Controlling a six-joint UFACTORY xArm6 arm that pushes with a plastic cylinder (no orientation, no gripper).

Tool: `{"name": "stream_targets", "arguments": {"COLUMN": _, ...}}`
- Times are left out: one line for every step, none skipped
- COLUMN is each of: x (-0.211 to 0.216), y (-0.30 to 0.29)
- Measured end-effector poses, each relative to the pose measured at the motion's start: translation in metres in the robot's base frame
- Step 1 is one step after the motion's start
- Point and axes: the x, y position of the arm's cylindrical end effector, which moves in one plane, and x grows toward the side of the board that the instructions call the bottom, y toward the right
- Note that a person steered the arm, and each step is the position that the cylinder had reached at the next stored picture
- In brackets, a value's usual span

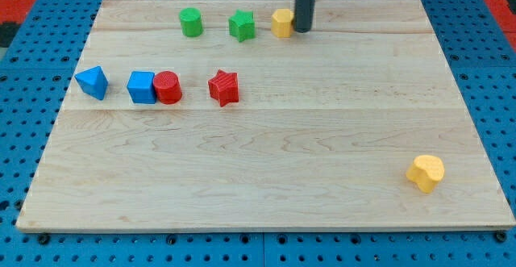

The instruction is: Push the green star top of the blue cube

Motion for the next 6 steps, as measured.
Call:
{"name": "stream_targets", "arguments": {"x": -0.01, "y": 0.008}}
{"name": "stream_targets", "arguments": {"x": -0.03, "y": 0.01}}
{"name": "stream_targets", "arguments": {"x": -0.021, "y": -0.054}}
{"name": "stream_targets", "arguments": {"x": 0.006, "y": -0.132}}
{"name": "stream_targets", "arguments": {"x": 0.038, "y": -0.185}}
{"name": "stream_targets", "arguments": {"x": 0.041, "y": -0.206}}
